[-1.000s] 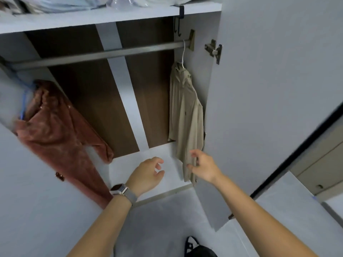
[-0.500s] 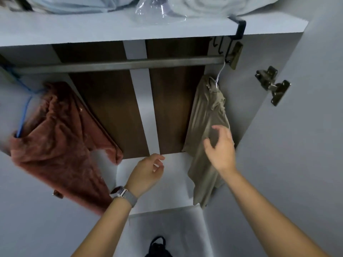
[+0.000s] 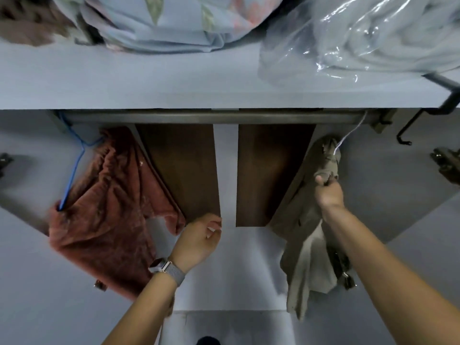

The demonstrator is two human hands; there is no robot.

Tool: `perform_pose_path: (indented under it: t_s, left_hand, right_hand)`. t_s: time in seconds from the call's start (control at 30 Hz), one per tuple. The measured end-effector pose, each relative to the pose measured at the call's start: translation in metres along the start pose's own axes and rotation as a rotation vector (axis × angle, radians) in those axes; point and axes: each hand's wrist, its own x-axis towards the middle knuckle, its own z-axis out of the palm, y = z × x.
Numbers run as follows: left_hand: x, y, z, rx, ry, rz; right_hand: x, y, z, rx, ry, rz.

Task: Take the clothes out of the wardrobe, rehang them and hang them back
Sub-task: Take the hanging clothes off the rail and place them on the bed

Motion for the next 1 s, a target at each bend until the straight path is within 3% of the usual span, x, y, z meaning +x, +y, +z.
perform_pose_path:
  t_s: [0.13,0.23,0.37,0.43,0.53,0.63,0.7,0.8,1.0]
  left_hand:
    - [0.003,-0.017,-0.027,-0.020,0.172,-0.021]
    - [-0.005,-0.032,-0.065,-0.001,0.475,-0.056]
    - [-0.021,-0.062,-0.122,0.196,0.900,-0.127]
    - [-0.028,-0.075,-0.148,0.327,1.012,-0.220]
    - [-0.029,-0.099,-0.178,0.457,0.898,-0.381]
    - [-0.014,-0.126,-0.194,0.384,0.598,-0.572]
    - [-0.003,-0.134,-0.194,0.243,0.487,-0.546]
    - [0.008,-0.129,-0.179,0.028,0.537,-0.434]
    - [0.008,-0.102,-0.140,-0.041,0.675,-0.258]
  right_hand:
    - [-0.033,-0.024,0.038,0.244,-0.105,0.062]
    - [-0.070,-0.036,0.051,0.283,-0.223,0.021]
    - [-0.118,-0.053,0.056,0.300,-0.357,-0.046]
    - [-0.132,-0.055,0.062,0.274,-0.417,-0.070]
    - [-0.142,-0.049,0.077,0.214,-0.473,-0.114]
    - [-0.146,-0.036,0.093,0.161,-0.507,-0.163]
    - [-0.147,-0.027,0.101,0.150,-0.506,-0.211]
    - [-0.147,-0.016,0.107,0.117,-0.490,-0.253]
    - [-0.152,-0.004,0.105,0.091,-0.457,-0.297]
